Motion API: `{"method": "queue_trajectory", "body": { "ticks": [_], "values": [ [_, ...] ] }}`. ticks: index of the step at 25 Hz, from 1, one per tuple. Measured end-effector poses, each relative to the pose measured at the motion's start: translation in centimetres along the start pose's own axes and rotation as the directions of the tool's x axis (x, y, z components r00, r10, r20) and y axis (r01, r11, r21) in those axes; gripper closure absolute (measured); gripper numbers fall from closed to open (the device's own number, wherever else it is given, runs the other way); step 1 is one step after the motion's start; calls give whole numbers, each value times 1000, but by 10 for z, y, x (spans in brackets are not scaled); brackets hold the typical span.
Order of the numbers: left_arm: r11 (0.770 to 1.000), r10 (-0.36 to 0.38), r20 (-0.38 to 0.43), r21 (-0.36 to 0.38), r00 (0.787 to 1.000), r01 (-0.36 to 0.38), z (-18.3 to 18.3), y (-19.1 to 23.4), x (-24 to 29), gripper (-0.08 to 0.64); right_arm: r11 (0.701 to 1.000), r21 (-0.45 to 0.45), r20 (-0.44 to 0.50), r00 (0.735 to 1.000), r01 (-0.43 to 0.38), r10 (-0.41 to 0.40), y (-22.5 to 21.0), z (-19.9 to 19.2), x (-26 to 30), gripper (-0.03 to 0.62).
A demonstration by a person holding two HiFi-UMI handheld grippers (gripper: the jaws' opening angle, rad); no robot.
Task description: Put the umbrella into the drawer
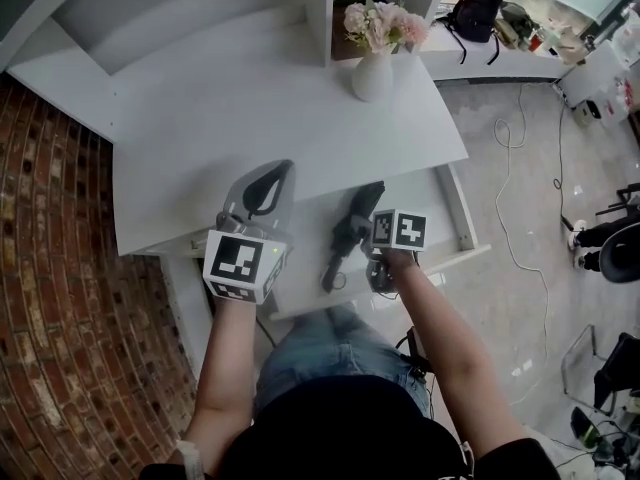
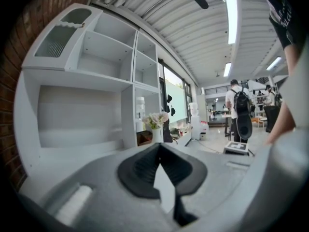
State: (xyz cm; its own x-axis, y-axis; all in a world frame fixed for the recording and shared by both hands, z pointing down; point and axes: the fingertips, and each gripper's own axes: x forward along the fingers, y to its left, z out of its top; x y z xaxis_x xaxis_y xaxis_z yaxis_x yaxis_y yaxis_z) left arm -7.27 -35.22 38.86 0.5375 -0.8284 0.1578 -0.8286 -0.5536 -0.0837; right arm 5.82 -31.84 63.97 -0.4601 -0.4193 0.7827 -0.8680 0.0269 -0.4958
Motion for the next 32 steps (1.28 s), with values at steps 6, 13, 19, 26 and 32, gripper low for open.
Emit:
{"method": "queue_trajectory", "body": {
  "ticks": [6,13,19,26,32],
  "values": [
    [1000,8,31,7,999,-8,16,0,-6,565,999,-55,49,999,4,-1,1,13,-25,348],
    [1000,19,69,10,997,-19,33,1,-8,565,984,-177,105,994,-3,22,5,30,-56,348],
    [1000,16,102,25,995,-19,49,0,-9,565,963,-268,247,966,-14,83,17,57,-96,350],
    [999,3,128,51,992,-9,63,-4,-9,565,944,-331,411,899,-9,153,32,77,-152,372],
    [998,-2,152,70,988,-9,77,-3,-10,565,911,-404,536,829,84,161,45,95,-199,455]
  ]
}}
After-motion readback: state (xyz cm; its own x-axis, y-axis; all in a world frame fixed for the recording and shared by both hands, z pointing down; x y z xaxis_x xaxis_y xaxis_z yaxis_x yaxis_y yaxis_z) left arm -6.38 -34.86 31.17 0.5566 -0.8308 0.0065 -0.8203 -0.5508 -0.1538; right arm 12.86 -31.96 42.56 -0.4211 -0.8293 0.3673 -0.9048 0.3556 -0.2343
